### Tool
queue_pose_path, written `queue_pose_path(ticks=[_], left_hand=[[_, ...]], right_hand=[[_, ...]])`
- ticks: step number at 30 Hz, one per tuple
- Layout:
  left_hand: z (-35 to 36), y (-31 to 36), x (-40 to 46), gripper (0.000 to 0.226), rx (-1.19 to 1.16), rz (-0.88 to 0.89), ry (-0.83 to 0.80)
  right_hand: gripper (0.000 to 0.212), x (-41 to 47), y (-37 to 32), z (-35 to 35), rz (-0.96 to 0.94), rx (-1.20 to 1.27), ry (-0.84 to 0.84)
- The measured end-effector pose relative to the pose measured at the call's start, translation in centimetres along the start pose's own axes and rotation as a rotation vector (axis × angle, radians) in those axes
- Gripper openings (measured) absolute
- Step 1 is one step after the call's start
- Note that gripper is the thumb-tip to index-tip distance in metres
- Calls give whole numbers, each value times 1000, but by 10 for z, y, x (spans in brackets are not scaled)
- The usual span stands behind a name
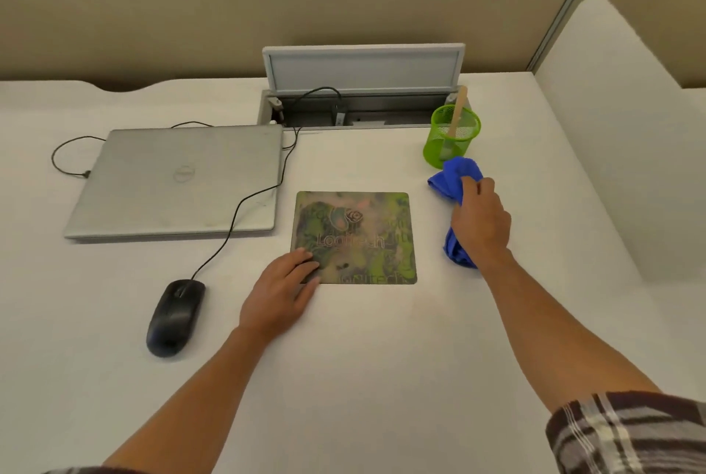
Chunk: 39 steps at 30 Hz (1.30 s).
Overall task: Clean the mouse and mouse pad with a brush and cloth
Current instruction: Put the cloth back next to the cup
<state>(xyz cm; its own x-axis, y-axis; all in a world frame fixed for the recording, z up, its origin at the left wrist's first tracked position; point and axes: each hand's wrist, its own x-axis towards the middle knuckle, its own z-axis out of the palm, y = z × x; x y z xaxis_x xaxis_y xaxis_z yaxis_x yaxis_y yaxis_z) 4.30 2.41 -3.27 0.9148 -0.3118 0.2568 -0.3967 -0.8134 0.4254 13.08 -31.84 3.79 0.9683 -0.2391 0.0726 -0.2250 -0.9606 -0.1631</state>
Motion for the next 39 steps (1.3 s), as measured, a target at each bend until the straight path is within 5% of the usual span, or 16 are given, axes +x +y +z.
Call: queue_pose_path(ticks=[10,15,21,26,33,37,39], left_hand=[[-8,6,3,36,-4,17,0],[-7,5,1,29,-4,67,48],[-15,10,-6,19,64,105,166],[-40,3,-30,29,241,-213,276],[-73,-24,-64,49,326,-736,213],[-80,-26,-67,56,212,-893,196],[-81,-24,-65,56,184,-907,181]], right_hand=[[71,-12,-9,13,-34,-175,36],[63,-59,-39,20,-152,-49,133],[44,-102,-56,32,-35,126,-57],[36,-98,-71,26,135,295,-104],[18,-80,-90,25,356,451,-94],[23,-74,-91,20,501,574,-88],[5,-70,-89,20,497,568,-94]])
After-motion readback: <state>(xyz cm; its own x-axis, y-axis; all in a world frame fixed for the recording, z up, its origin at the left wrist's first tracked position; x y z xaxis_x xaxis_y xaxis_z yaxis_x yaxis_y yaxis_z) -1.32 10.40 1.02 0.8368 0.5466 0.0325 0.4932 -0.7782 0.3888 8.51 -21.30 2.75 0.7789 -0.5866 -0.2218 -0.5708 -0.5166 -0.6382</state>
